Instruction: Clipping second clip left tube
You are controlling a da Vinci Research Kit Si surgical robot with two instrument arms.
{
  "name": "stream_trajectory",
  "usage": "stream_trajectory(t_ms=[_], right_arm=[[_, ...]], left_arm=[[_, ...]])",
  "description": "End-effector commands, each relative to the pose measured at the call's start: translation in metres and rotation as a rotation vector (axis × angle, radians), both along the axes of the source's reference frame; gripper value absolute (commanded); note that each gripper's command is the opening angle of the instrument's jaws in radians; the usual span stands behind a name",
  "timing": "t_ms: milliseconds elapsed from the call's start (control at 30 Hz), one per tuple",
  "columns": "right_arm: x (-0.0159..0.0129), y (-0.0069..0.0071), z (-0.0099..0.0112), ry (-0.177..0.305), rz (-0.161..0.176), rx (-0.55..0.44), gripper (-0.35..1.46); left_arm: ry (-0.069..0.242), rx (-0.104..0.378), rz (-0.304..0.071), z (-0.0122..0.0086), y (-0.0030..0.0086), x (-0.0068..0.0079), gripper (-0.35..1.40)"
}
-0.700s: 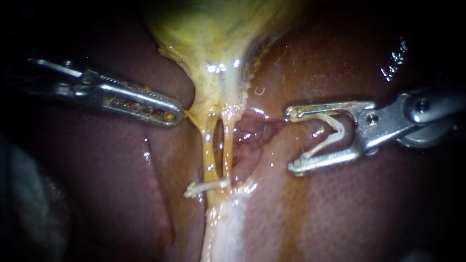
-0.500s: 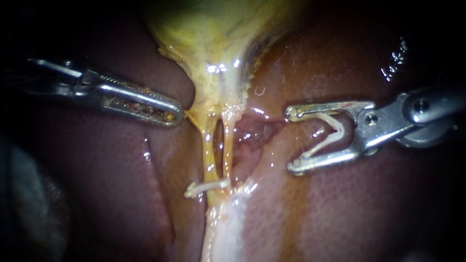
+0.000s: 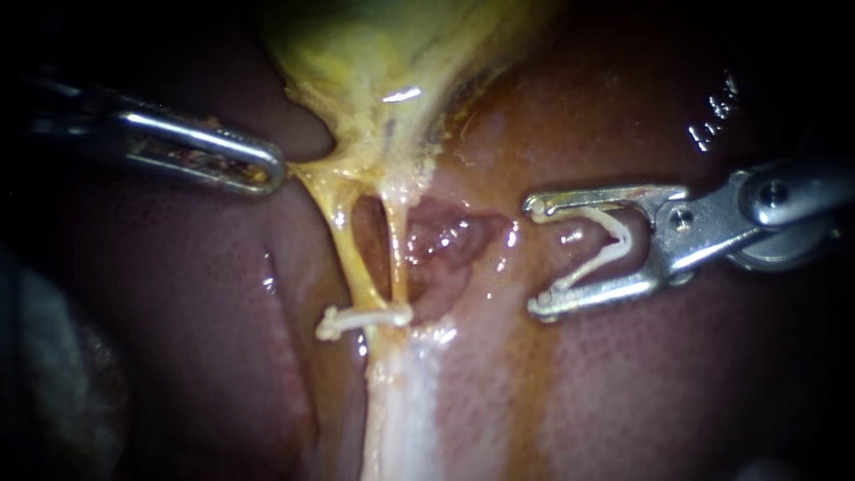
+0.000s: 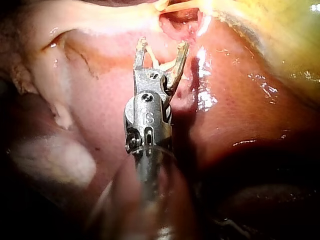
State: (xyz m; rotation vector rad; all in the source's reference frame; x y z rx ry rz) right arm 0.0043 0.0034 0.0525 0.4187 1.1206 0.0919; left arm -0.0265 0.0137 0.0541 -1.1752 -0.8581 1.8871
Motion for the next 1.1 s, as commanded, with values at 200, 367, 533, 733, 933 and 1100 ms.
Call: stream_trajectory(t_ms=[200,367,533,733,933,1100], right_arm=[[0.0029,-0.0008,-0.0007,-0.002,-0.018,0.075,0.5],[0.0059,-0.0018,-0.0011,-0.015,-0.019,0.155,0.47],[0.0087,-0.0026,-0.0002,-0.036,-0.006,0.224,0.47],[0.0108,-0.0032,0.0012,-0.058,-0.003,0.291,0.47],[0.0118,-0.0035,0.003,-0.073,0.013,0.329,0.47],[0.0121,-0.0036,0.0048,-0.081,0.024,0.349,0.48]], left_arm=[[0.002,-0.002,-0.004,0.0001,-0.0002,-0.0005,-0.35],[0.003,-0.002,-0.006,-0.0001,-0.0003,-0.0007,-0.35],[0.003,-0.002,-0.007,-0.0001,-0.0004,-0.0009,-0.35],[0.005,-0.004,-0.01,-0.0002,-0.0005,-0.0009,-0.35],[0.006,-0.003,-0.011,-0.0003,-0.0005,-0.001,-0.35],[0.005,-0.002,-0.009,-0.0002,-0.0005,-0.0011,-0.35]])
